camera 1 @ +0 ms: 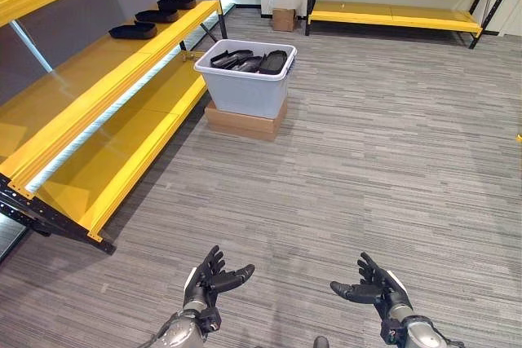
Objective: Move parts from the plastic box to the shelf.
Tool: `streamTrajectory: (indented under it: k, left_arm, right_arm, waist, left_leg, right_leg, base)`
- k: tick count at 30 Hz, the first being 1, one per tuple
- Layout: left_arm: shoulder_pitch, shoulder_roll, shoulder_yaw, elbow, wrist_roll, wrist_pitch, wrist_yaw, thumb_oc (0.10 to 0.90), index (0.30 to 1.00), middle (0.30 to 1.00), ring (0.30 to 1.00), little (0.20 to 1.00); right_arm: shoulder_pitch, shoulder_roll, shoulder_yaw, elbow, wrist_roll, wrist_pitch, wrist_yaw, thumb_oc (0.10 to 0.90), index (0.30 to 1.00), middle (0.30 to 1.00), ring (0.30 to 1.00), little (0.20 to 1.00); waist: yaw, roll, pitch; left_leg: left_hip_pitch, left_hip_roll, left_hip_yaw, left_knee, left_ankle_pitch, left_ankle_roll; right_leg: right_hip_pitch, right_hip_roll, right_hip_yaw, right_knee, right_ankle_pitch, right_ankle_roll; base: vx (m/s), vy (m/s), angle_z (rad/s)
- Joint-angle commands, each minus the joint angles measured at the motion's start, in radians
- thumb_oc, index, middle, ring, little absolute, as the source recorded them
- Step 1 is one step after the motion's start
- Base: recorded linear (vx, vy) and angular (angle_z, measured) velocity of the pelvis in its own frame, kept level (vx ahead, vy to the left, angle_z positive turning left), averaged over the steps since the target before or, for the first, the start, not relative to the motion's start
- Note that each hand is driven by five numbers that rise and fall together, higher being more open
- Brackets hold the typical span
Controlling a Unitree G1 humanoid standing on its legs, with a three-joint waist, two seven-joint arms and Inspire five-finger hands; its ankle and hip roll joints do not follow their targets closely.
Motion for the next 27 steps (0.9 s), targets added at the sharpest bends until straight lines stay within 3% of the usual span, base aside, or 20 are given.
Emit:
streamTrajectory:
  k: [1, 27]
  left_arm:
    - [-0.062, 0.03, 0.048, -0.042, 0.018, -0.098, -0.005, 0.9, 1.0, 1.0, 1.0, 1.0]
    - [-0.06, 0.027, 0.051, -0.044, 0.006, -0.09, -0.013, 0.9, 1.0, 1.0, 1.0, 1.0]
  right_arm:
    - [-0.043, 0.013, -0.033, -0.082, -0.017, -0.101, -0.006, 0.9, 1.0, 1.0, 1.0, 1.0]
    - [-0.045, 0.008, -0.029, -0.082, -0.01, -0.091, 0.007, 0.9, 1.0, 1.0, 1.0, 1.0]
  waist:
    - [0.002, -0.029, -0.033]
    - [0.006, -0.025, -0.03]
  left_leg:
    - [-0.038, 0.127, -0.022, -0.011, 0.044, -0.105]
    - [-0.031, 0.129, -0.02, -0.011, 0.04, -0.104]
  right_leg:
    - [0.074, -0.086, -0.005, 0.007, -0.089, 0.084]
    - [0.079, -0.083, -0.006, 0.007, -0.098, 0.084]
  base:
    - [0.0, 0.0, 0.0]
    - [0.0, 0.0, 0.0]
